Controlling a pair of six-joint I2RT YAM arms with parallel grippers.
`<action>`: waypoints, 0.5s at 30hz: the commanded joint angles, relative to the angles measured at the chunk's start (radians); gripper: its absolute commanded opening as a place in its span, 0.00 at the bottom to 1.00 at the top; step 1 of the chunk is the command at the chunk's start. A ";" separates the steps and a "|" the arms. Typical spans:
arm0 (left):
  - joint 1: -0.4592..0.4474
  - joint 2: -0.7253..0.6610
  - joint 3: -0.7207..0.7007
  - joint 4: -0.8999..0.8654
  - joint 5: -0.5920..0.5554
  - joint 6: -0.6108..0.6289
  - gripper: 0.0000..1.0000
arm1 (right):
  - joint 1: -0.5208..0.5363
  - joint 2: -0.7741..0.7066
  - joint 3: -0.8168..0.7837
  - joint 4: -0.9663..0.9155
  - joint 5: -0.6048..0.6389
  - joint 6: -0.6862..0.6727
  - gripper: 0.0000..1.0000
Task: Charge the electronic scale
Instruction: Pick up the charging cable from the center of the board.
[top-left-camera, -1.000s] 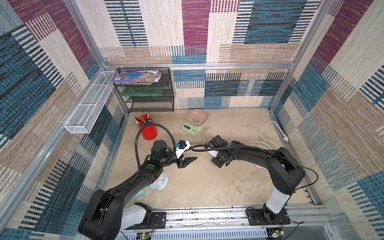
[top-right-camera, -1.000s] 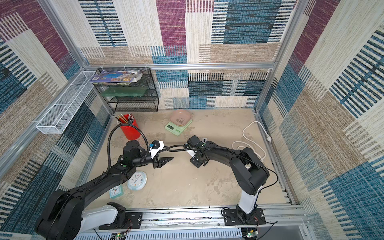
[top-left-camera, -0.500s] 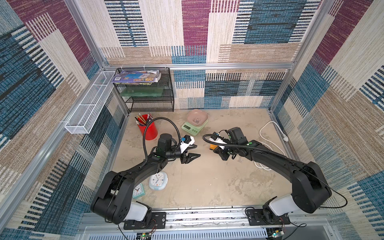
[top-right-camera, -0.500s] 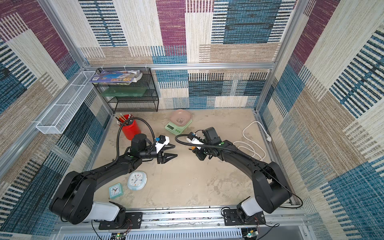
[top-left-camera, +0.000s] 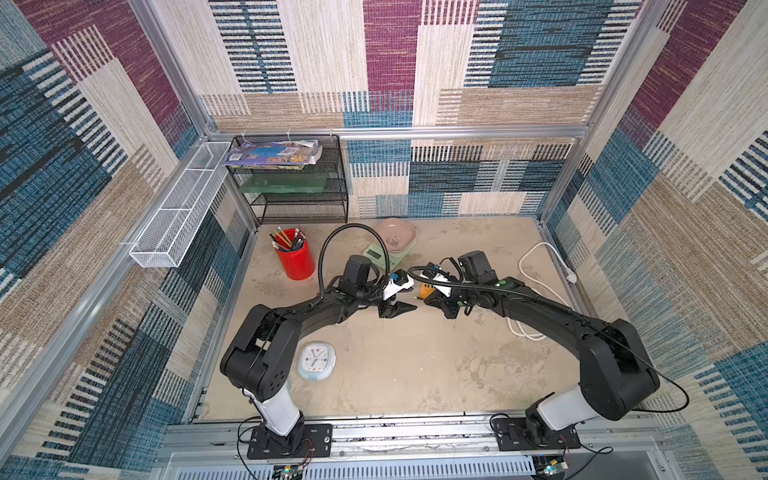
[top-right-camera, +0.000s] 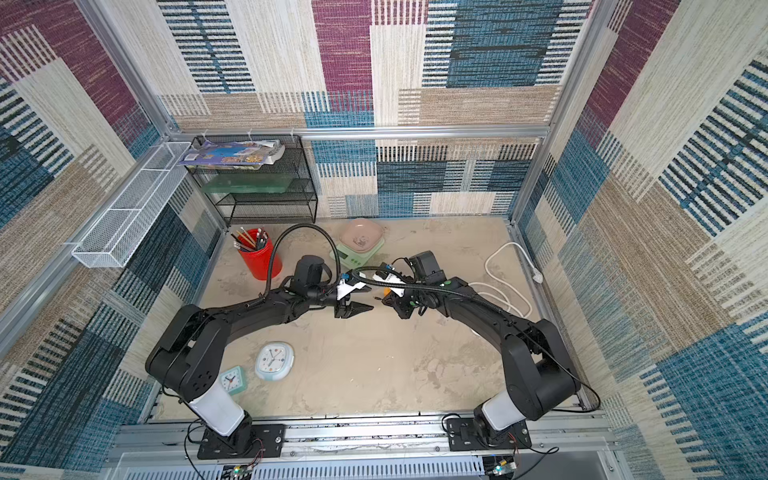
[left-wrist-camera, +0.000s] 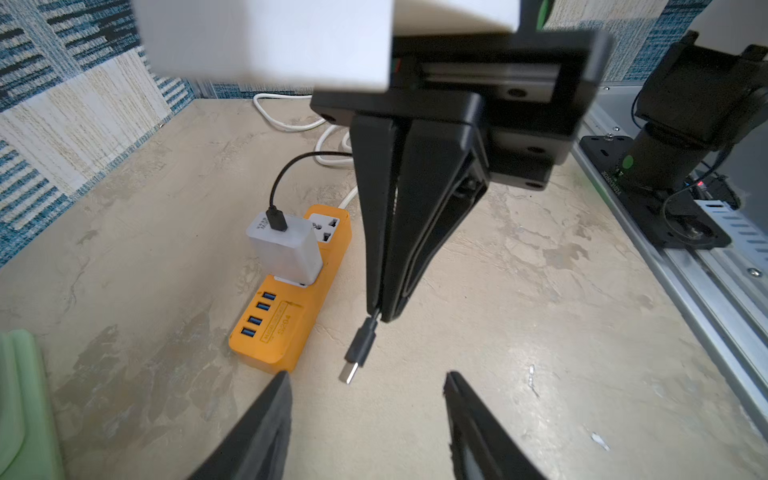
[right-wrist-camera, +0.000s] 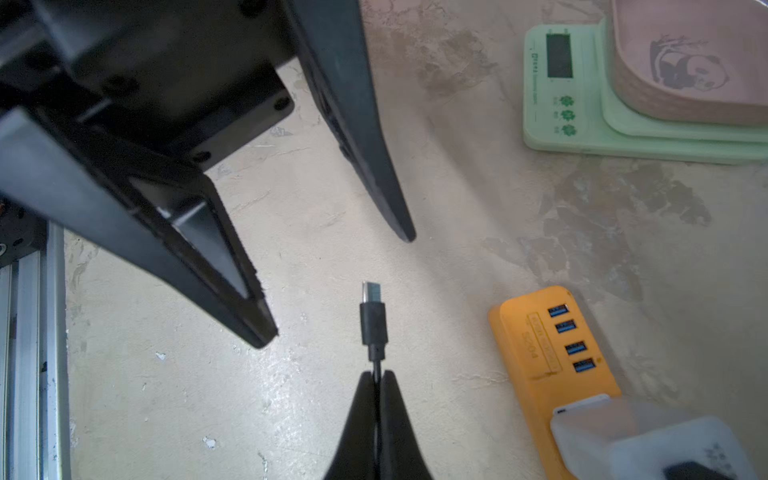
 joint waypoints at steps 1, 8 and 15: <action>-0.007 0.026 0.028 -0.042 -0.001 0.065 0.55 | -0.006 0.004 0.009 0.021 -0.037 -0.021 0.00; -0.019 0.068 0.059 -0.049 -0.002 0.070 0.40 | -0.013 0.000 0.007 0.021 -0.050 -0.024 0.00; -0.019 0.070 0.067 -0.055 0.005 0.074 0.22 | -0.018 0.004 0.009 0.020 -0.048 -0.021 0.01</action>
